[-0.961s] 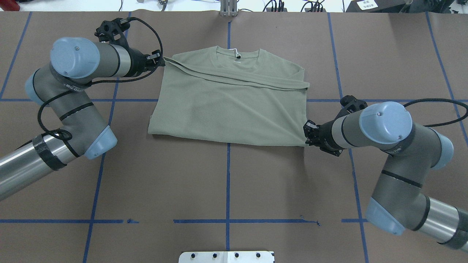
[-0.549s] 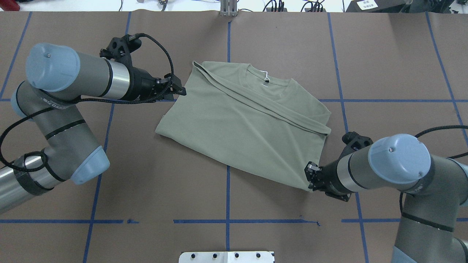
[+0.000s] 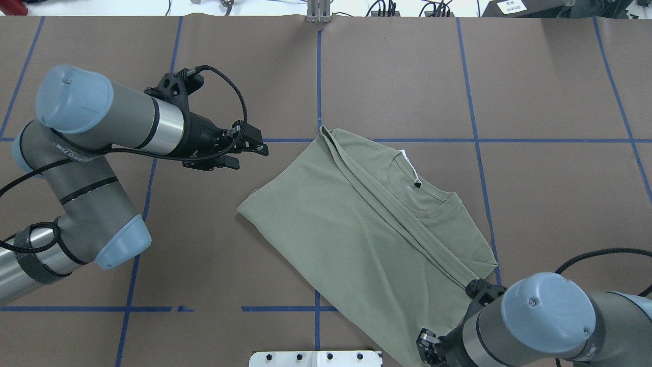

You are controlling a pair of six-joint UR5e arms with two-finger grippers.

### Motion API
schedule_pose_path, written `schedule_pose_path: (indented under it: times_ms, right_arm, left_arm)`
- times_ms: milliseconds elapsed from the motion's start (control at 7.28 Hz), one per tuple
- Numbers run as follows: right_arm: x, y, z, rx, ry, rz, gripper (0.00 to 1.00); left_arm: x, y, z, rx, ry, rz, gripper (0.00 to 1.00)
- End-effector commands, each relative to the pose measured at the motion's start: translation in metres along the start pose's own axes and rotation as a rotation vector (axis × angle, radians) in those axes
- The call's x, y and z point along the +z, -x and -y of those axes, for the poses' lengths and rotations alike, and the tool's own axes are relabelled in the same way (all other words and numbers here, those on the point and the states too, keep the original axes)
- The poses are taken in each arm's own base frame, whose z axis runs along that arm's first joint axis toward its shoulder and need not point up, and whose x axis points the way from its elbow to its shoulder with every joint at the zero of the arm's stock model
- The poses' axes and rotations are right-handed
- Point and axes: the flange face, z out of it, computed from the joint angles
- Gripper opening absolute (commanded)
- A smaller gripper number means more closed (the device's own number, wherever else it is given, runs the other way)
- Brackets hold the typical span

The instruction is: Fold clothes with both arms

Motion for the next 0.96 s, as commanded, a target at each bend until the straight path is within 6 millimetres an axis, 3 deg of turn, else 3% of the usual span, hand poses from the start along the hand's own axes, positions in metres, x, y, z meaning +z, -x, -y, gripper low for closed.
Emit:
schedule_pose_path:
  times_ms: [0, 137, 412, 549, 687, 824]
  right_arm:
    - [0.012, -0.015, -0.007, -0.005, 0.006, -0.042, 1.00]
    - [-0.008, -0.003, 0.016, 0.035, -0.026, 0.008, 1.00]
    - [-0.083, 0.041, 0.118, 0.141, -0.179, 0.188, 1.00]
    - [-0.117, 0.066, 0.164, 0.092, -0.259, 0.250, 1.00]
    - [-0.128, 0.086, 0.192, 0.087, -0.305, 0.272, 1.00]
    - [-0.133, 0.101, 0.206, 0.075, -0.327, 0.279, 1.00]
  left_arm:
    - [0.013, 0.005, -0.009, -0.117, 0.031, 0.082, 0.78]
    - [0.036, 0.012, -0.027, -0.172, 0.066, 0.113, 0.78]
    - [0.062, 0.045, -0.047, -0.229, 0.095, 0.211, 0.78]
    - [0.076, 0.057, -0.058, -0.222, 0.063, 0.239, 0.78]
    - [0.089, 0.059, -0.059, -0.216, 0.033, 0.255, 0.78]
    - [0.097, 0.064, -0.059, -0.208, 0.025, 0.266, 0.78]
